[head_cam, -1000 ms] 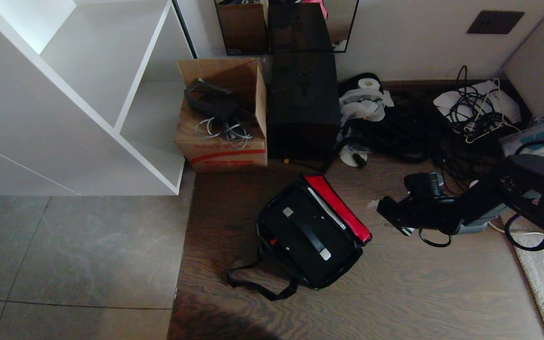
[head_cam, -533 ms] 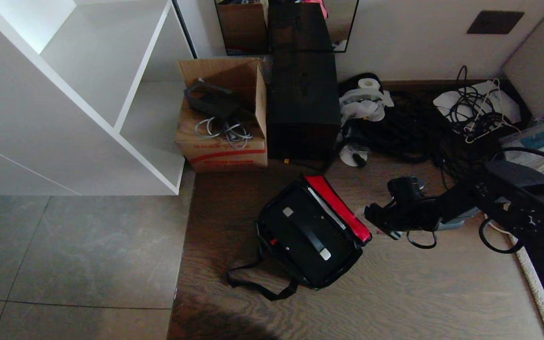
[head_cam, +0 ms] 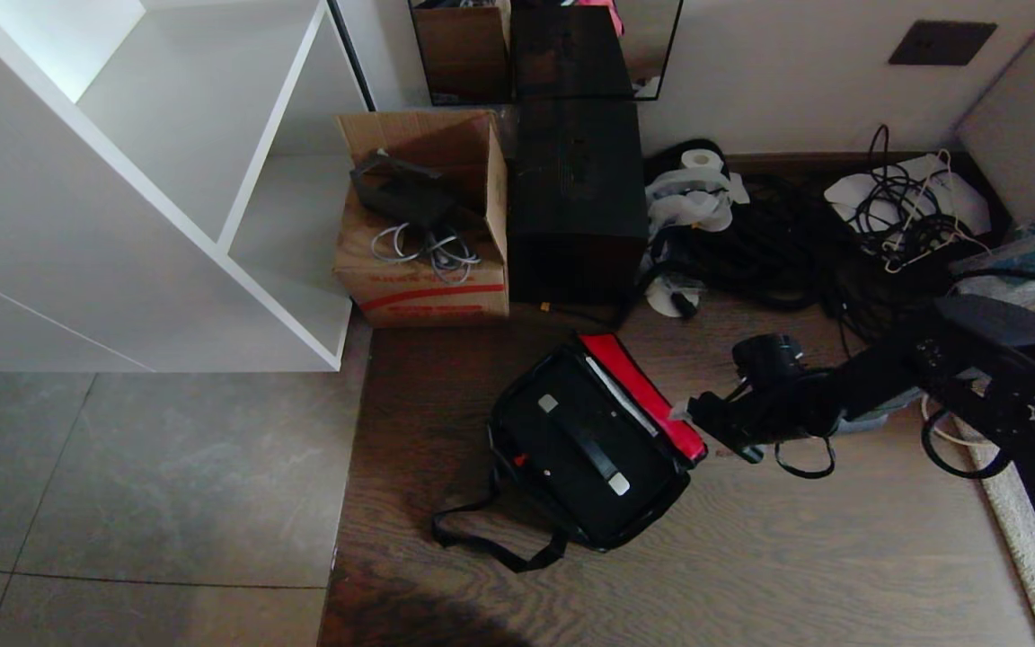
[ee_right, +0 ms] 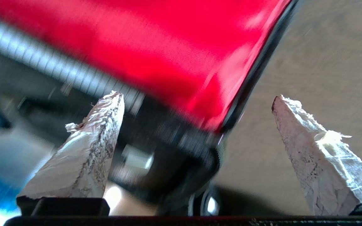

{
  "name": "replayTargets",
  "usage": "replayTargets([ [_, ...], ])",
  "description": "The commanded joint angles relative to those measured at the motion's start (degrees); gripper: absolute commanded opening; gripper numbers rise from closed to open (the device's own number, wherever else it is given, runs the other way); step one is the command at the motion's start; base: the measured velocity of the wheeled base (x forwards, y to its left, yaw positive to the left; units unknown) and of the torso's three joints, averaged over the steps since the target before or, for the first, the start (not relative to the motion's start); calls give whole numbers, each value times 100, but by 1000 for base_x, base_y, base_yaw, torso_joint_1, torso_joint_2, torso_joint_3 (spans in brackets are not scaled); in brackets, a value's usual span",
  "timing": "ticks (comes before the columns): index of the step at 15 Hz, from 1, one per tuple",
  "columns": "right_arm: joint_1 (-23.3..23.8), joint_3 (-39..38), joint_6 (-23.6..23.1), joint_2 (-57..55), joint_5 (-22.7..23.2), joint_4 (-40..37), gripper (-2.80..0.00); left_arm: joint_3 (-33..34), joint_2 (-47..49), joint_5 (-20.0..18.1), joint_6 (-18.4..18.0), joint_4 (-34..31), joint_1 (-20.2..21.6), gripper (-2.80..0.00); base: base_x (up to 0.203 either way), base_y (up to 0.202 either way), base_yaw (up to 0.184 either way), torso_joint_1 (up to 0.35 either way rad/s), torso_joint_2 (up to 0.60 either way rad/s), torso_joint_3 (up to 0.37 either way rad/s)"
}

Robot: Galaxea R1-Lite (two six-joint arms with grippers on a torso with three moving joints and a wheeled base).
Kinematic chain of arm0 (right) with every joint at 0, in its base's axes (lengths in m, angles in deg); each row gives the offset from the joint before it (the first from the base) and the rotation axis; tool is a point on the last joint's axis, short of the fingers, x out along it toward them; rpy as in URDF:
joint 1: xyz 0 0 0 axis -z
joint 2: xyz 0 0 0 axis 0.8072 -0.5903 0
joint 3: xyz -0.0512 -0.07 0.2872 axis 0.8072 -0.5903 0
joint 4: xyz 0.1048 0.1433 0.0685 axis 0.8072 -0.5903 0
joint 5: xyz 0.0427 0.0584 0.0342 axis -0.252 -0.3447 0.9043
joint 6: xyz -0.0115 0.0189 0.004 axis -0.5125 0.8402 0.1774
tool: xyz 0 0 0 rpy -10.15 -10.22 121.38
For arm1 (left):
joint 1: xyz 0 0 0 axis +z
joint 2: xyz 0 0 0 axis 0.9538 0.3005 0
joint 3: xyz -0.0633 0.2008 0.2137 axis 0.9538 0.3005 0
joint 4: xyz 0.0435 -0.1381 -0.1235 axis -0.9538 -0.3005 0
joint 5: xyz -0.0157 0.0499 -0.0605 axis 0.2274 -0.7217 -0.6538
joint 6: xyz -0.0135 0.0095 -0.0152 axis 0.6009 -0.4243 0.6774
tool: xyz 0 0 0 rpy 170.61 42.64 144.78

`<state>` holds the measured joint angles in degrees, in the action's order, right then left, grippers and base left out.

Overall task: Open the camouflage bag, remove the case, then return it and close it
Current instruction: Close the top of the storage box

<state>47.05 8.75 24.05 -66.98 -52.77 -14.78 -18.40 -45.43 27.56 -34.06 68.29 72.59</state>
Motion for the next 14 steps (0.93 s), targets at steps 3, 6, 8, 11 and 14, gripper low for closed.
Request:
replayTargets([
  [3, 10, -250, 45, 569, 220, 2, 0, 61, 0, 5, 1, 3, 1, -280, 0, 0, 0, 0, 0, 0],
  [6, 10, -447, 52, 773, 209, -3, 0, 62, 0, 5, -6, 3, 1, -280, 0, 0, 0, 0, 0, 0],
  [8, 10, -512, 72, 902, 182, -21, 0, 61, 0, 5, 3, 3, 1, -280, 0, 0, 0, 0, 0, 0],
  [11, 10, -585, 74, 1019, 182, -29, 0, 54, 0, 5, 3, 3, 1, -280, 0, 0, 0, 0, 0, 0],
  [14, 47, -604, 74, 1048, 173, -37, 0, 61, 0, 5, 3, 3, 1, -280, 0, 0, 0, 0, 0, 0],
])
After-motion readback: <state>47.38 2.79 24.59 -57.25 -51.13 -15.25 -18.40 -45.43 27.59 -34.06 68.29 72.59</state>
